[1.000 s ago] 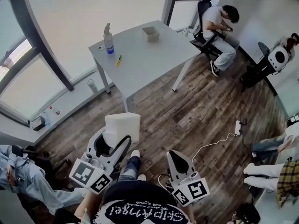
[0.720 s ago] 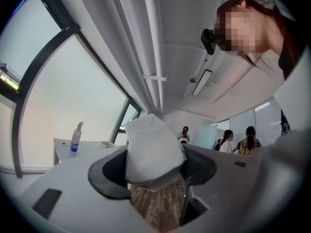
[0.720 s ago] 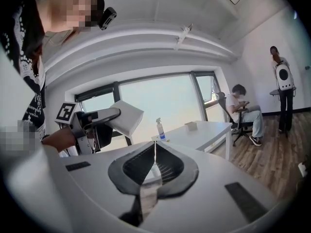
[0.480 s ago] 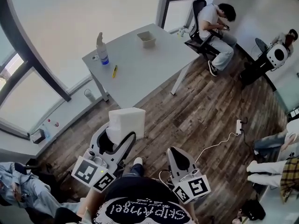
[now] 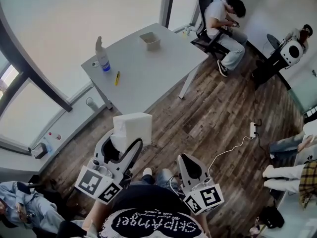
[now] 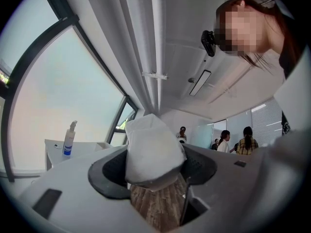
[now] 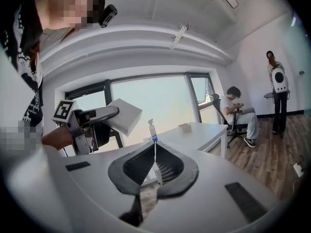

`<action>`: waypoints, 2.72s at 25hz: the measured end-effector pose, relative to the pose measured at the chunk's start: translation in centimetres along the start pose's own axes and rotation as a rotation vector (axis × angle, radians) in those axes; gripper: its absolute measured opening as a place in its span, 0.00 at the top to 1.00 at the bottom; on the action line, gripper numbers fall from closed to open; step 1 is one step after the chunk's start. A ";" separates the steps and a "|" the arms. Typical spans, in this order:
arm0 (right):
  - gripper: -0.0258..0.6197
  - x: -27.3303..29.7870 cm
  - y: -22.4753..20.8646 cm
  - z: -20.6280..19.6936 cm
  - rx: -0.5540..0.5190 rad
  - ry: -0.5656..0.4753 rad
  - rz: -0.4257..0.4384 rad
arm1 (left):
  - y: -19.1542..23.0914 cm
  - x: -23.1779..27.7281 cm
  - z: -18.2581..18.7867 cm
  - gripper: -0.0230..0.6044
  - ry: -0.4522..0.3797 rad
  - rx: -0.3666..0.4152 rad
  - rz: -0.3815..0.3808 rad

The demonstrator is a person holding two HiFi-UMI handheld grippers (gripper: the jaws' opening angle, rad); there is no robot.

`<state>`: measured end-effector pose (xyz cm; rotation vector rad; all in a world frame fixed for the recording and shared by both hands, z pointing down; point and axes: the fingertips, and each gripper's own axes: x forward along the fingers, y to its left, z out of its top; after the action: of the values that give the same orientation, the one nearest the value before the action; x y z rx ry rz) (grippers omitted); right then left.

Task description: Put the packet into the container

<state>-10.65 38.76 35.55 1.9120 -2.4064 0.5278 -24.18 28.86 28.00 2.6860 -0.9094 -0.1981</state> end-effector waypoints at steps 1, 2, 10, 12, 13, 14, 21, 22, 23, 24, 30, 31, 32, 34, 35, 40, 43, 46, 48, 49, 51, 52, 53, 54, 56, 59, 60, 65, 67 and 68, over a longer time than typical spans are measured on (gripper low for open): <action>0.94 0.0 -0.1 -0.1 0.002 0.001 -0.005 | 0.0 0.1 -0.1 0.50 0.003 -0.002 -0.002; 0.94 0.0 -0.1 -0.1 0.005 0.003 -0.009 | 0.0 0.1 -0.2 0.50 0.007 -0.004 -0.003; 0.93 0.8 -0.9 -0.5 0.022 0.022 -0.021 | 0.6 1.2 -0.6 0.50 0.024 -0.019 -0.003; 0.94 1.2 -1.2 -0.5 0.026 0.029 -0.018 | 0.8 1.6 -0.6 0.50 0.028 -0.020 -0.002; 0.93 1.4 -1.4 -0.4 0.027 0.033 -0.017 | 0.9 1.9 -0.6 0.50 0.030 -0.019 -0.002; 0.94 1.8 -1.7 -0.4 0.029 0.037 -0.015 | 1.1 2.3 -0.6 0.50 0.032 -0.018 0.001; 0.94 5.3 -4.9 1.0 0.021 0.056 0.012 | 3.2 5.3 -0.7 0.50 0.029 -0.022 0.050; 0.94 5.8 -5.4 1.3 0.020 0.059 0.019 | 3.4 5.9 -0.6 0.50 0.027 -0.022 0.056; 0.93 6.4 -6.0 1.6 0.020 0.063 0.027 | 3.6 6.5 -0.4 0.50 0.023 -0.021 0.063; 0.94 7.0 -6.5 1.8 0.018 0.068 0.036 | 3.8 7.1 -0.3 0.50 0.016 -0.019 0.069; 0.94 10.3 -9.4 3.7 -0.009 0.081 0.095 | 5.1 10.2 0.3 0.50 -0.018 -0.018 0.123; 0.94 10.8 -9.7 4.1 -0.013 0.080 0.102 | 5.3 10.6 0.4 0.50 -0.021 -0.020 0.133; 0.93 11.3 -10.1 4.6 -0.014 0.080 0.106 | 5.4 11.1 0.4 0.50 -0.024 -0.024 0.141; 0.94 11.9 -10.8 5.2 -0.015 0.080 0.116 | 5.6 12.0 0.6 0.50 -0.029 -0.031 0.154; 0.93 12.1 -11.2 5.4 -0.018 0.081 0.124 | 5.6 12.5 0.7 0.50 -0.032 -0.032 0.158; 0.93 12.6 -13.4 5.8 -0.018 0.081 0.141 | 4.9 14.7 1.1 0.50 -0.048 -0.021 0.164; 0.94 12.6 -14.7 6.2 -0.018 0.076 0.146 | 4.3 15.9 1.1 0.50 -0.059 -0.016 0.165; 0.94 12.7 -15.8 6.3 -0.020 0.077 0.152 | 3.9 16.7 0.9 0.50 -0.065 -0.017 0.169; 0.94 12.8 -16.4 6.4 -0.019 0.077 0.156 | 3.7 17.2 0.7 0.50 -0.066 -0.020 0.173; 0.94 12.9 -16.6 6.4 -0.018 0.077 0.160 | 3.7 17.5 0.6 0.50 -0.065 -0.019 0.176; 0.93 12.8 -16.9 6.3 -0.016 0.081 0.166 | 3.6 17.9 0.3 0.50 -0.059 -0.018 0.181; 0.94 12.8 -17.1 6.2 -0.015 0.084 0.168 | 3.5 18.1 0.2 0.50 -0.057 -0.019 0.182; 0.93 12.8 -17.3 6.1 -0.014 0.087 0.168 | 3.4 18.3 0.1 0.50 -0.057 -0.020 0.182; 0.93 12.8 -17.5 6.1 -0.013 0.089 0.167 | 3.3 18.5 0.1 0.50 -0.059 -0.019 0.181; 0.94 12.9 -17.9 6.1 -0.015 0.087 0.171 | 3.1 18.9 0.2 0.50 -0.067 -0.013 0.181; 0.94 13.0 -18.4 6.1 -0.020 0.084 0.178 | 3.0 19.2 0.3 0.50 -0.077 -0.006 0.185; 0.94 13.0 -18.5 6.1 -0.019 0.084 0.180 | 3.0 19.2 0.2 0.50 -0.078 -0.006 0.187; 0.93 13.1 -18.9 5.8 -0.010 0.093 0.183 | 3.0 19.2 0.1 0.50 -0.071 -0.011 0.203; 0.94 13.3 -18.8 5.7 -0.004 0.098 0.185 | 3.3 19.2 0.0 0.50 -0.067 -0.013 0.211; 0.94 13.4 -18.8 5.6 0.000 0.102 0.185 | 3.5 19.2 0.0 0.50 -0.064 -0.014 0.214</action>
<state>4.96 20.97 37.94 1.6280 -2.5307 0.6157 -10.97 14.50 28.46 2.5590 -1.2005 -0.2423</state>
